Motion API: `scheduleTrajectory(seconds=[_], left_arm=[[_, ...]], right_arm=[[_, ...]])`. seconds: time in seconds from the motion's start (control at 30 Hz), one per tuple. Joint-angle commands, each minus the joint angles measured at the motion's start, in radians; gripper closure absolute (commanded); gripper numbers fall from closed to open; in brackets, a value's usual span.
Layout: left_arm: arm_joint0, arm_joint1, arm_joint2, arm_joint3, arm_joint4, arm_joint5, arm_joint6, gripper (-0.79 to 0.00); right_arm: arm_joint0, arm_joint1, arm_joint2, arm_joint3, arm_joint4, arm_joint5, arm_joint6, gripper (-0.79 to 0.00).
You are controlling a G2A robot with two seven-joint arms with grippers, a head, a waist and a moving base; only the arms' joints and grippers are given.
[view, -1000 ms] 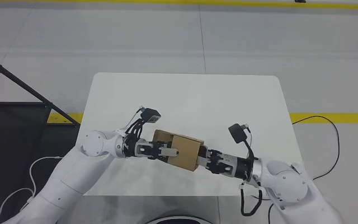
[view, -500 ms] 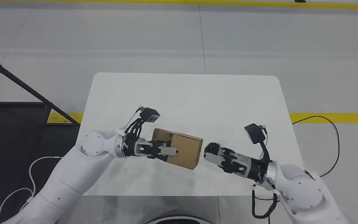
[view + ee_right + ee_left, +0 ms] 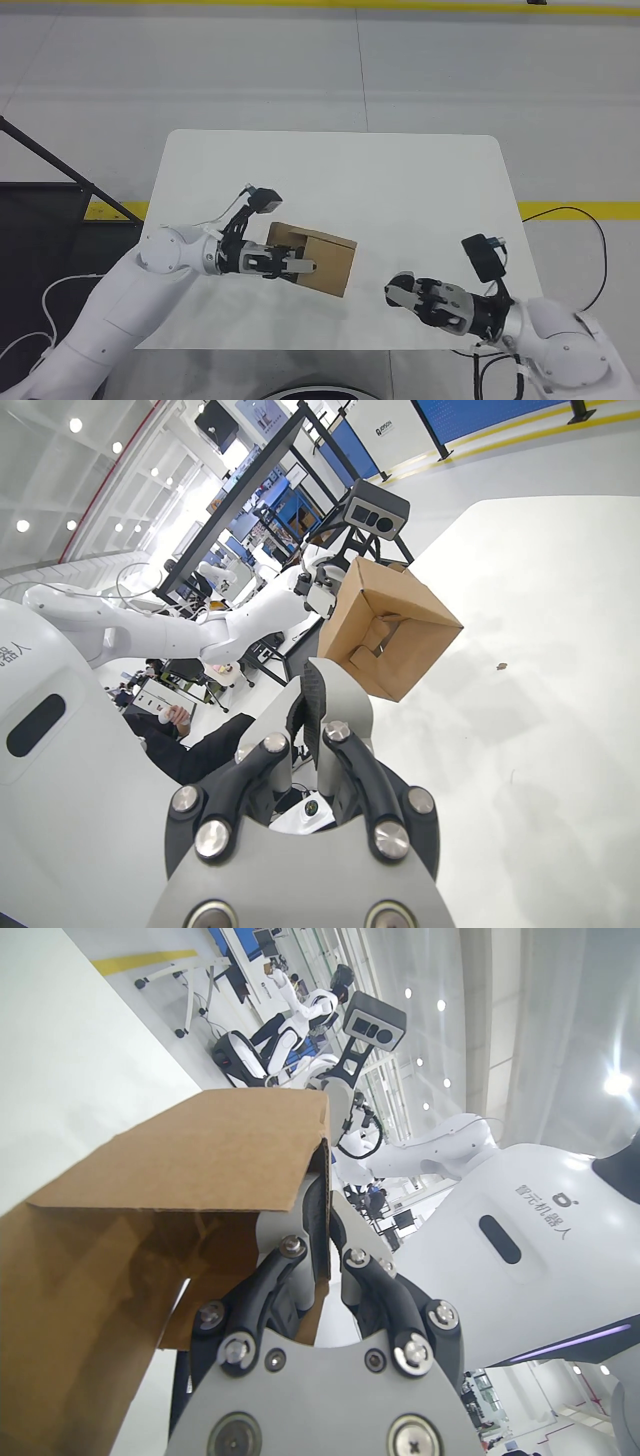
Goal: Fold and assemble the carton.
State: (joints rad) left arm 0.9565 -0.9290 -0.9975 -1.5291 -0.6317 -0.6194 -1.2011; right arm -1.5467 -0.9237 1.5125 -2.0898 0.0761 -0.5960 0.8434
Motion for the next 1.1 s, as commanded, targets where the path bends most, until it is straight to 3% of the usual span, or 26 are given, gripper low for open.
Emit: scheduleTrajectory(seconds=[0.0, 0.43, 0.6, 0.83, 1.07], left_arm=[[0.0, 0.003, -0.008, -0.002, 0.039, -0.013, 0.013, 0.0], [0.01, 0.004, -0.001, -0.021, 0.072, -0.005, 0.016, 0.0], [-0.015, 0.009, -0.011, -0.116, 0.436, 0.065, 0.084, 0.0], [-0.07, 0.018, -0.005, -0.26, 0.797, 0.15, 0.011, 0.0], [-0.117, 0.016, 0.041, -0.339, 0.971, 0.144, -0.061, 0.0]], right_arm=[[-0.003, 0.001, 0.01, -0.003, -0.031, 0.007, -0.001, 0.0], [-0.005, 0.001, 0.006, -0.008, -0.047, 0.019, -0.012, 0.0], [-0.008, -0.001, -0.001, -0.019, -0.121, 0.03, -0.047, 0.0], [-0.025, 0.001, 0.011, -0.008, -0.147, -0.005, -0.065, 0.0], [-0.04, 0.004, 0.024, 0.0, -0.147, -0.021, -0.069, 0.0]])
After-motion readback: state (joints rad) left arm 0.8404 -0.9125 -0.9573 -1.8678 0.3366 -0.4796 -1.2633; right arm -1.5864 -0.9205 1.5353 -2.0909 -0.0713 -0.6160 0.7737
